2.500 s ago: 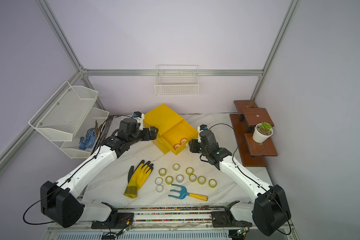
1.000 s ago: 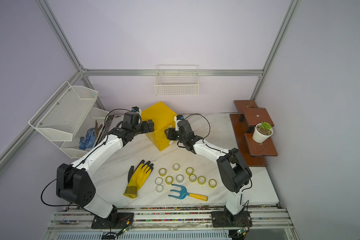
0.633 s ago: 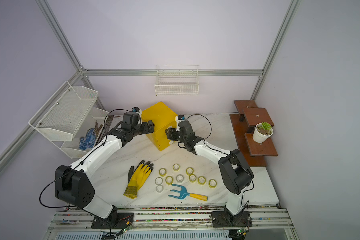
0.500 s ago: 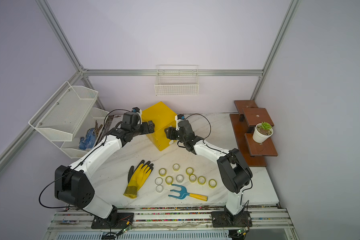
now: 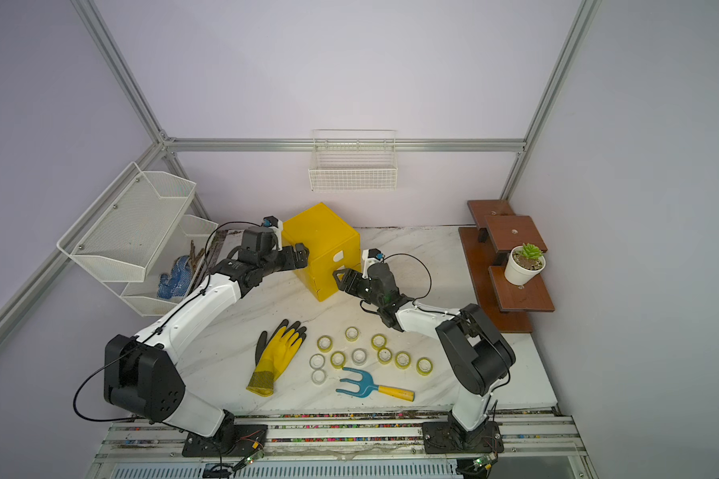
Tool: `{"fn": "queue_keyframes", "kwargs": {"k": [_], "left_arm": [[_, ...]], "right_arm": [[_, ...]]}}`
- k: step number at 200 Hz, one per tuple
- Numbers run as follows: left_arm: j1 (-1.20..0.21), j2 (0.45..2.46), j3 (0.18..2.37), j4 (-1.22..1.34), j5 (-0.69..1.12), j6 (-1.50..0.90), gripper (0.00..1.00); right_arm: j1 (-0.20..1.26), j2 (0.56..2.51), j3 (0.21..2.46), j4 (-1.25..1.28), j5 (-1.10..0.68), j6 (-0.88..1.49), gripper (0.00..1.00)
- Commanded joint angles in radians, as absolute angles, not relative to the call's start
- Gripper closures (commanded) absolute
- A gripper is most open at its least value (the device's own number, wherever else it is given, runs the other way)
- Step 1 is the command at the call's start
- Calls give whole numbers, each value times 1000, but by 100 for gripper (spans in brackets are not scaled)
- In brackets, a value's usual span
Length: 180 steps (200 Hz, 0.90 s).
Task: Place the transparent tape into the drawer according to color
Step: Close the drawer in the storage box, then open the drawer in the storage box.
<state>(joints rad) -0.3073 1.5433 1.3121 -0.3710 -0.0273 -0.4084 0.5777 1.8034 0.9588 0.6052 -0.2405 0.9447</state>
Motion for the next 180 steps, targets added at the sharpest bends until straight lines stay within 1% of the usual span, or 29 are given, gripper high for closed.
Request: {"fn": "queue_keyframes", "kwargs": {"k": [1, 24, 55, 85, 87, 90, 121, 180], "left_arm": [[-292, 1528, 1285, -390, -32, -387, 0], [-286, 1524, 1272, -382, -31, -391, 0], [-282, 1522, 1265, -379, -28, -394, 0], [-281, 1520, 1258, -373, -24, -394, 0], [-281, 1521, 1258, -374, -22, -394, 0], [-281, 1522, 1258, -374, -22, -394, 0], [-279, 1524, 1256, -374, -17, -394, 0], [-278, 1528, 1252, -371, -12, -394, 0]], "right_arm": [[569, 1859, 945, 824, -274, 1141, 30], [565, 1905, 948, 869, -272, 1196, 30], [556, 1933, 940, 917, -251, 1216, 32], [544, 1975, 941, 975, -246, 1253, 32], [542, 1978, 943, 976, -248, 1253, 36], [541, 1981, 945, 977, -250, 1254, 38], [534, 2011, 962, 984, -253, 1255, 40], [530, 2082, 1005, 1043, -253, 1258, 41]]}}
